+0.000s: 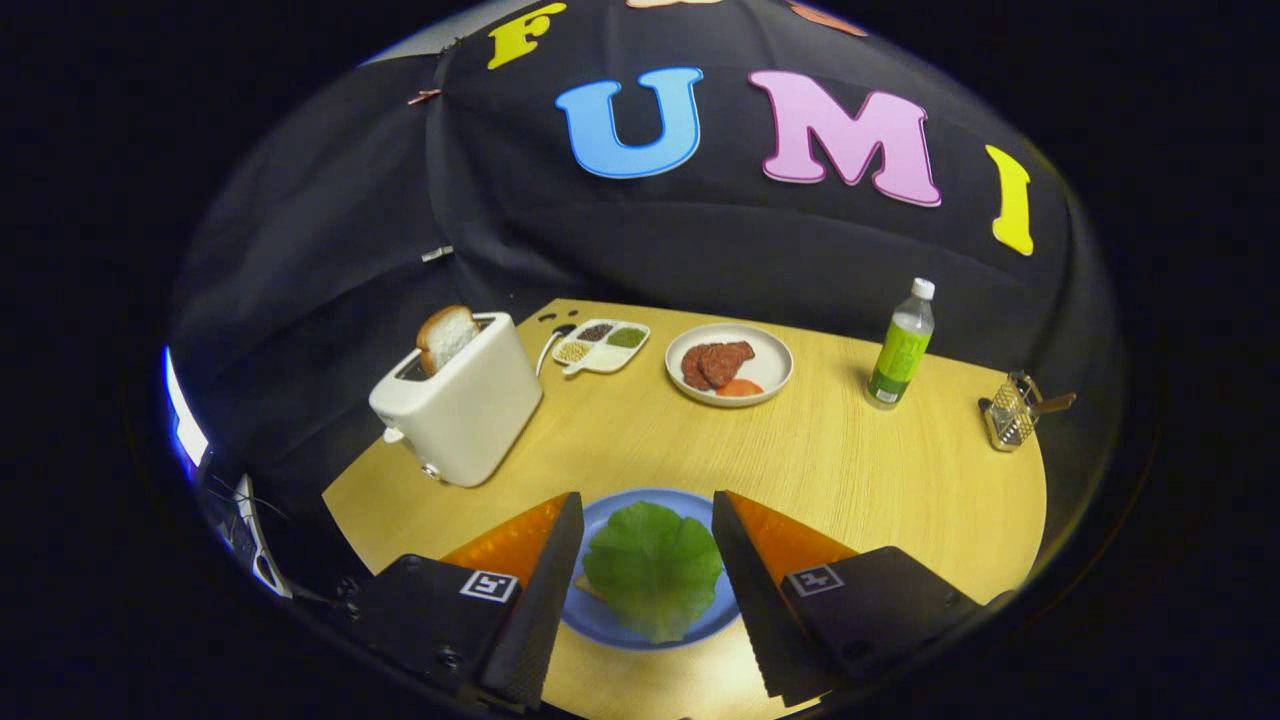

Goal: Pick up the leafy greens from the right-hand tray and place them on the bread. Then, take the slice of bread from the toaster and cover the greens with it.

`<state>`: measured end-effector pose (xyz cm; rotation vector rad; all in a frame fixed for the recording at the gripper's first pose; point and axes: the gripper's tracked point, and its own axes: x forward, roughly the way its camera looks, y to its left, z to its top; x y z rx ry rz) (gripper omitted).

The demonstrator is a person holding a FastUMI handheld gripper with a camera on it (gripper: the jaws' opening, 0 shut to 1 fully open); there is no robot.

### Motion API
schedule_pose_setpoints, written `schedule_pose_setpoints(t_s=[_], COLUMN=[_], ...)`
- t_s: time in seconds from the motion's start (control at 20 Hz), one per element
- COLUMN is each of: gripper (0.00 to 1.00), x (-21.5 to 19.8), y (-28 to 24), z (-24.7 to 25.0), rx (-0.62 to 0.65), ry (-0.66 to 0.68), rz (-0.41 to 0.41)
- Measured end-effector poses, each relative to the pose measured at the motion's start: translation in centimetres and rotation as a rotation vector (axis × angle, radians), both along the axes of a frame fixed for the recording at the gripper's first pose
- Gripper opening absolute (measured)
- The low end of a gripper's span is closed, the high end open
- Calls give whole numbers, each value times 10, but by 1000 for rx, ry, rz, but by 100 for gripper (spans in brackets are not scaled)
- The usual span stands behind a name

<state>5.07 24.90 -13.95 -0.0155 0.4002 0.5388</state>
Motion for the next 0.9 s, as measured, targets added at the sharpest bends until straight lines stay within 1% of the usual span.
schedule_pose_setpoints(t_s=[0.15, 0.3, 0.5, 0.7, 0.85, 0.9], gripper=[82, 82, 82, 82, 82, 82], x=[-1, 0, 2, 7, 18, 24], y=[21, 52, 103, 162, 205, 217], z=[42, 79, 109, 122, 113, 108], rx=[4, 15, 34, 27, 5, -3], ry=[-74, -131, -156, -174, -153, -151], rz=[28, 67, 123, 172, 188, 180])
